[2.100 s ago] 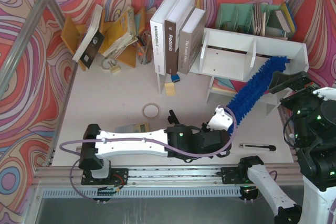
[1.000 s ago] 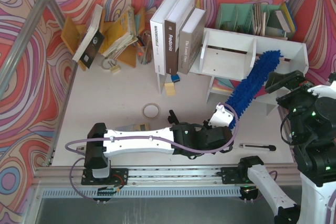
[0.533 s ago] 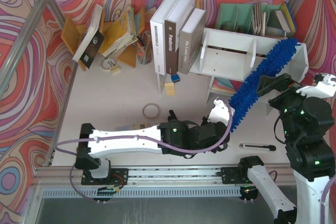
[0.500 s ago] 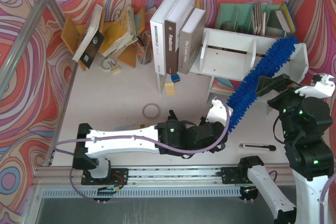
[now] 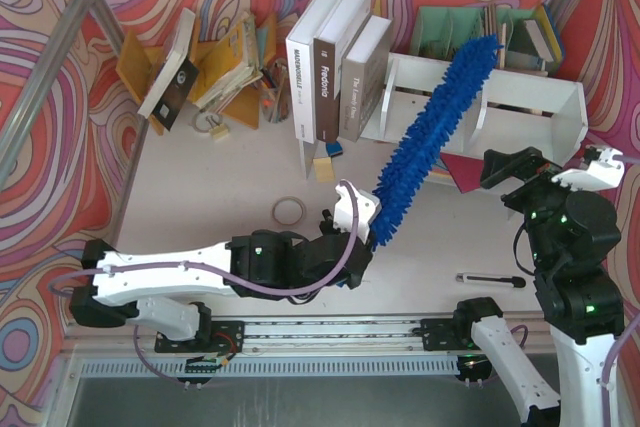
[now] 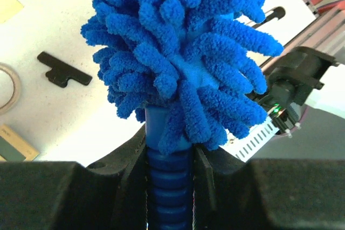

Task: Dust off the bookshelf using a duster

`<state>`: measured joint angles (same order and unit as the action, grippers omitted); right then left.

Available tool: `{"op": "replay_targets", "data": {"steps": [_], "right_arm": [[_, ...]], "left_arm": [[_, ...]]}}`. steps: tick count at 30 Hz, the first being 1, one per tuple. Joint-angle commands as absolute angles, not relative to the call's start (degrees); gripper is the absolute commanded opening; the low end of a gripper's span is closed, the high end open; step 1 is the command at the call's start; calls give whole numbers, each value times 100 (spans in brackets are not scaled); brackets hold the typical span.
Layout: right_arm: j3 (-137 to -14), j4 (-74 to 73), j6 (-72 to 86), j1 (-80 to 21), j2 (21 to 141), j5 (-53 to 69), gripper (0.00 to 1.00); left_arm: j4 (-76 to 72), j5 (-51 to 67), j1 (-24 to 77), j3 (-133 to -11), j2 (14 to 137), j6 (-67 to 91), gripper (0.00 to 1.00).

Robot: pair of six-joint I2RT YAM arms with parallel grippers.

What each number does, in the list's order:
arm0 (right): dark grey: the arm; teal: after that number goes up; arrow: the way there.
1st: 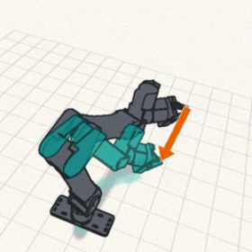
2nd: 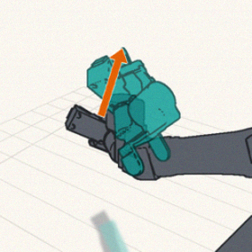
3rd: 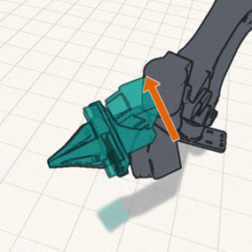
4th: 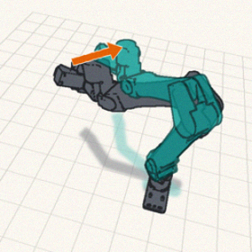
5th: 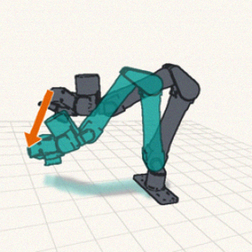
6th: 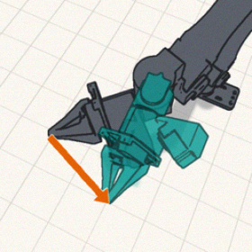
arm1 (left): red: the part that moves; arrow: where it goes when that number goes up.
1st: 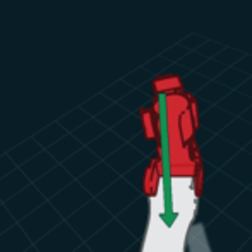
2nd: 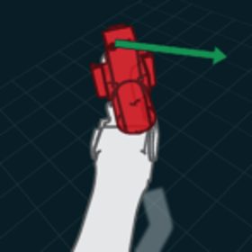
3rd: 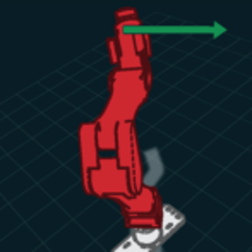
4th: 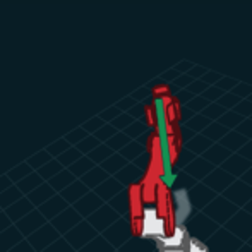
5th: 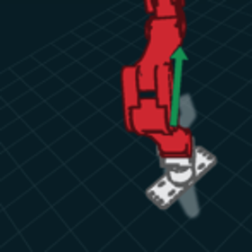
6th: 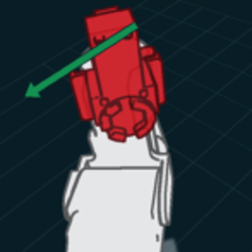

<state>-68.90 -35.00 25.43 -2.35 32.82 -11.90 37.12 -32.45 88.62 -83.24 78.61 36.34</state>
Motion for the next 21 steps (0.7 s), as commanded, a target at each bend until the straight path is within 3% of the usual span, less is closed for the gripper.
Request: {"op": "replay_targets", "data": {"steps": [1, 12, 21], "right_arm": [[-6934, -3355, 2494, -243, 3292, -1235, 99], [-6968, -3429, 2557, -243, 3347, -1220, 99], [-7008, -3390, 2567, -244, 3410, -1213, 99]], "left_arm": [[3639, -3525, 8862, -7964, 7779, 3902, 0], [3706, -3457, 8861, -7769, 8552, 4332, 0], [3741, -3814, 8819, -7180, 7936, 4582, 0]]}}
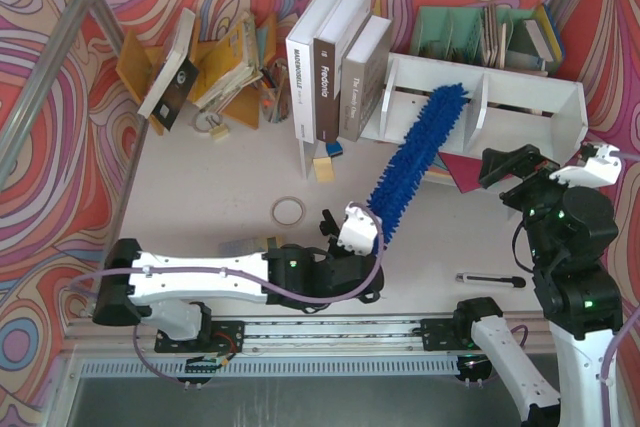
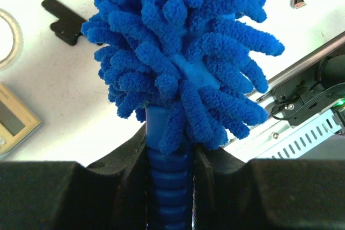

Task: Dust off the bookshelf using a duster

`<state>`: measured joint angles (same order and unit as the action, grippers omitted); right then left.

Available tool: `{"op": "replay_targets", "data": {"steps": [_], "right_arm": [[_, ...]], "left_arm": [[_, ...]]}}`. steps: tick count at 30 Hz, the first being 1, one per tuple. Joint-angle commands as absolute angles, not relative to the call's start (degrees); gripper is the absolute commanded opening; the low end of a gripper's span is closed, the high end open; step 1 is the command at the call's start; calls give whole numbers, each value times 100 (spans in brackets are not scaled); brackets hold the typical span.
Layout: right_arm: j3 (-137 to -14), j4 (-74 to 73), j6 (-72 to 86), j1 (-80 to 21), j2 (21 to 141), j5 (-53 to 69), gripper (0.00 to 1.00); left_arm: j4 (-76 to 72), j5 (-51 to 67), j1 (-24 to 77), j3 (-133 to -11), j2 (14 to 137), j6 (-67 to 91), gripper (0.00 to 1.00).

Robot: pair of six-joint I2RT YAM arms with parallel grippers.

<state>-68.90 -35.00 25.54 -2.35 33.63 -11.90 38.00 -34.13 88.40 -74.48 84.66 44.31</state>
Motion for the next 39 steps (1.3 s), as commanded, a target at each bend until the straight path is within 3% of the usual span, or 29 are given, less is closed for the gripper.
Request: {"op": "replay_targets", "data": {"steps": [1, 6, 20, 30, 39], "right_arm": [[-7021, -3385, 2551, -241, 3415, -1217, 99], [-7270, -3446, 2430, -245, 3481, -1319, 99], [-7512, -3415, 2407, -244, 3663, -1396, 99], [-7426, -3434, 2467, -245, 3676, -1373, 99], [-7357, -3469, 2522, -246, 3674, -1345, 99]], "left_arm": [[3647, -3873, 8844, -7033, 7784, 4554, 0], [3315, -3933, 9003, -6570, 7166, 4273, 0], [4175, -3745, 9873, -5793, 6413, 4526, 0], [4431, -3443, 10303, -5577, 6935, 4886, 0], [4544, -4047, 10863, -5571, 6793, 5202, 0]]}}
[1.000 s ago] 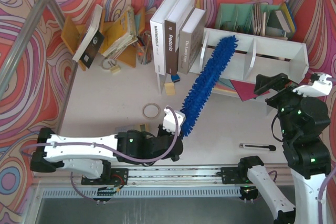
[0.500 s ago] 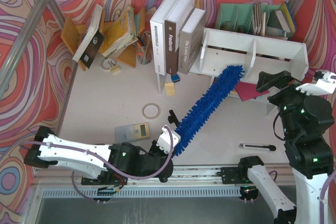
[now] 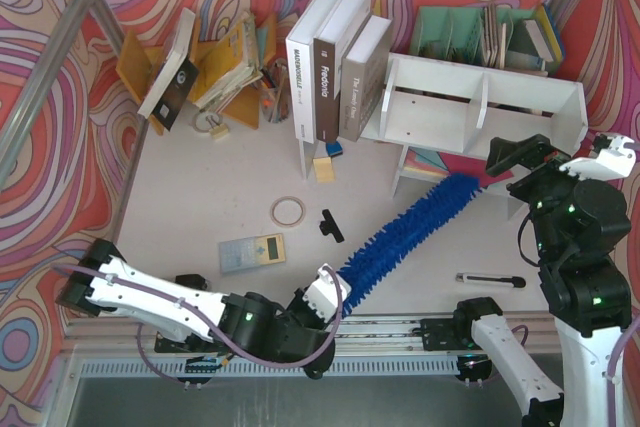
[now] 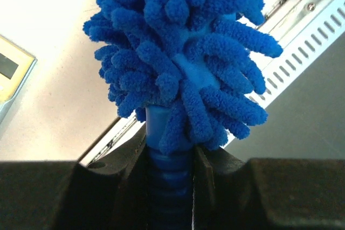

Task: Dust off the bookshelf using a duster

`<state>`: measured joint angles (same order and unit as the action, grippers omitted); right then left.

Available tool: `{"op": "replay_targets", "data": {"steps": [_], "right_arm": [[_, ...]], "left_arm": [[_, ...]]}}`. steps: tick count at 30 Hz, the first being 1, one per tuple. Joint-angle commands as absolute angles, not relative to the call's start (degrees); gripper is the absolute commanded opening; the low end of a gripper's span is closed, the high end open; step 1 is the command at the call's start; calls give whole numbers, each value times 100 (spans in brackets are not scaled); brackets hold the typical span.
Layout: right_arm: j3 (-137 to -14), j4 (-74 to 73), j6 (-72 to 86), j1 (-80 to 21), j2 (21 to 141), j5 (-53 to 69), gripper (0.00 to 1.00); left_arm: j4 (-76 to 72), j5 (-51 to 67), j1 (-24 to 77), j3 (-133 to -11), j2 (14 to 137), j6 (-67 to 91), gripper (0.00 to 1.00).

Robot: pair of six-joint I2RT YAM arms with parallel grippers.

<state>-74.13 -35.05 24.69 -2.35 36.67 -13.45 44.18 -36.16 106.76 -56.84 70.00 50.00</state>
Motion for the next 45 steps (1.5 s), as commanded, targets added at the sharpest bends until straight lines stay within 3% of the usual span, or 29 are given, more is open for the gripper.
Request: {"op": "replay_targets", "data": {"steps": [1, 10, 22, 45], "right_arm": [[-7356, -3471, 2522, -243, 3683, -1334, 99], [-7348, -3489, 2557, -245, 3643, -1316, 99], [-7297, -3500, 2557, -243, 3622, -1335, 99], [-7129, -3498, 2601, -246, 3551, -1304, 99]], "left_arm": [[4503, -4081, 10907, -5546, 6743, 5206, 0], [4291, -4431, 10877, -5387, 6775, 5248, 0], [3648, -3512, 10180, -5471, 7433, 4634, 0], [3476, -4213, 9433, -5966, 7787, 4625, 0]]}}
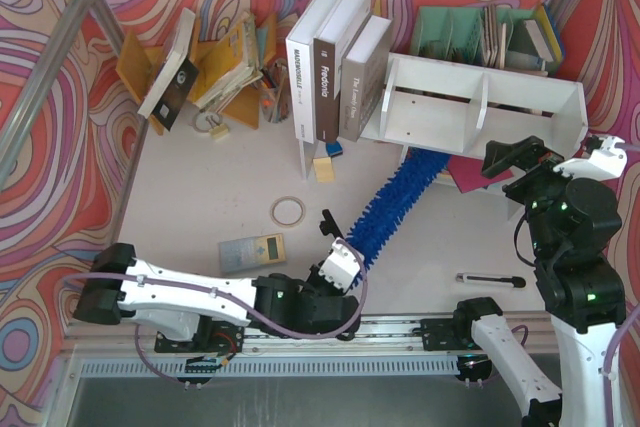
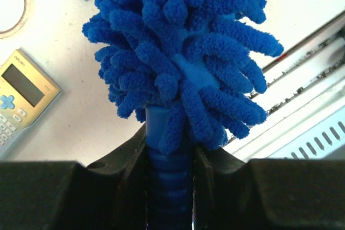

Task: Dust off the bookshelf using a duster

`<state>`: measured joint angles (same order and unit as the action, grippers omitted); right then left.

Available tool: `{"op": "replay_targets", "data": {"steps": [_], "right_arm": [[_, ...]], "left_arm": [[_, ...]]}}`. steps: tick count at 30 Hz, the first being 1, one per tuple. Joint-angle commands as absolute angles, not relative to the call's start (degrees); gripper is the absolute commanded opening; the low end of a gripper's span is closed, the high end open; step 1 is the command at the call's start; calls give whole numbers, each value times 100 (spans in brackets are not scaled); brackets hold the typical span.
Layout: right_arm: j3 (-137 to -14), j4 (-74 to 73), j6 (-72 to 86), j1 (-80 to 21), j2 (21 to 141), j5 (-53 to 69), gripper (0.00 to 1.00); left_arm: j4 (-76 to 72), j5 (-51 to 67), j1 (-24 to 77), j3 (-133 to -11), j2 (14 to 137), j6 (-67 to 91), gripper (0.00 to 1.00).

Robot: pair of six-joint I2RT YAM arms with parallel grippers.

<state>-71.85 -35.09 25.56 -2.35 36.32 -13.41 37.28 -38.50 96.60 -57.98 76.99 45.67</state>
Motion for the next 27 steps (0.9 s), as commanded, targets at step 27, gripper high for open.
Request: {"op": "replay_targets", "data": {"steps": [27], "right_arm": [[-7138, -3463, 2534, -242, 3599, -1363, 99]], "left_arm": [[2400, -2840, 8579, -8216, 9716, 2906, 0]]}}
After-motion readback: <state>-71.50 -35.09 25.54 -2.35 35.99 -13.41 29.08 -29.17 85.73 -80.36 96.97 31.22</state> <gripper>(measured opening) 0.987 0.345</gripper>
